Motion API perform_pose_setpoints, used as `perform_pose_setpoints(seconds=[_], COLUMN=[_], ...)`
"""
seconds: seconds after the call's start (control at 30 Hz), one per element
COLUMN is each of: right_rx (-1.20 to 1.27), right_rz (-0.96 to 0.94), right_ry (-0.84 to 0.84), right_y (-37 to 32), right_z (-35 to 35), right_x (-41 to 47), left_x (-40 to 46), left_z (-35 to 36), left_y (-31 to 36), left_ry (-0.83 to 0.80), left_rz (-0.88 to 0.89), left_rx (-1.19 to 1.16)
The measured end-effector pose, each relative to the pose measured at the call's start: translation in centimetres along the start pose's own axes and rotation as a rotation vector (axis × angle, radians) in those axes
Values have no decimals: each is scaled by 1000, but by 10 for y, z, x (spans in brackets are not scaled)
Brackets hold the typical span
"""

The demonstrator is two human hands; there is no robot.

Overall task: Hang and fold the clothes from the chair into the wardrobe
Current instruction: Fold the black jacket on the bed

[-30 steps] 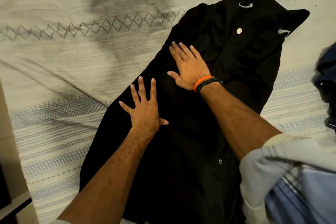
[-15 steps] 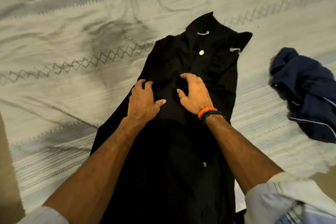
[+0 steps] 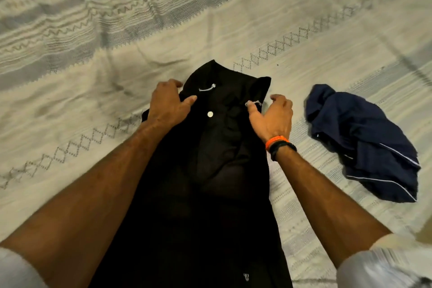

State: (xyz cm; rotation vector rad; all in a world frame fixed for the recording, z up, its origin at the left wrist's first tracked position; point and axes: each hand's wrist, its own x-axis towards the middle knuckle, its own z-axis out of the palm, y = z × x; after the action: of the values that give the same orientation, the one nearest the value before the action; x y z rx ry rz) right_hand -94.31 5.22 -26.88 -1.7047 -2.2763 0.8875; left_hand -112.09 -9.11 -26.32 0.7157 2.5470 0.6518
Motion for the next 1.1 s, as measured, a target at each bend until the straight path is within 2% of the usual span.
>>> perform_pose_setpoints(seconds=[0.07, 0.13, 0.2, 0.33, 0.43, 0.5, 0.6, 0.63, 0.7, 0.77, 0.83, 0.9, 0.97, 1.0, 1.1], right_rx=[93, 296, 379, 358, 349, 477, 838, 927, 961, 857, 635, 390, 342, 431, 811], right_rz=[194, 372, 453, 455, 436, 381, 160, 125, 161, 255, 378, 403, 301, 221, -87], right_ry=[-87, -196, -230, -307, -292, -247, -247, -265, -306, -332, -290, -265, -244, -202, -20], right_y=[2, 1, -1, -8, -15, -20, -33, -39, -41, -46, -59, -69, -76, -79, -85], right_z=[3, 5, 10, 17, 22, 23, 22, 23, 26, 34, 40, 43, 47, 48, 42], right_x=[25, 44, 62, 78, 95, 107, 105, 106, 105, 113, 125, 133, 144, 148, 144], left_x=[26, 45, 64, 86, 103, 105, 98, 101, 104, 113, 129, 140, 149, 154, 147], left_z=[8, 14, 20, 26, 23, 18, 2, -4, -6, -7, -7, -4, -1, -1, -14], left_y=[7, 13, 20, 22, 20, 23, 26, 24, 20, 21, 20, 21, 30, 35, 54], left_ry=[-3, -42, -111, -173, -197, -208, -65, -13, 28, -92, -244, -306, -222, -101, 452], left_rz=[-15, -82, -176, -258, -317, -291, -147, -143, -232, -347, -419, -420, -335, -246, 61], left_rx=[-3, -35, -86, -124, -199, -375, -833, -986, -1083, -924, -700, -498, -408, -432, -634])
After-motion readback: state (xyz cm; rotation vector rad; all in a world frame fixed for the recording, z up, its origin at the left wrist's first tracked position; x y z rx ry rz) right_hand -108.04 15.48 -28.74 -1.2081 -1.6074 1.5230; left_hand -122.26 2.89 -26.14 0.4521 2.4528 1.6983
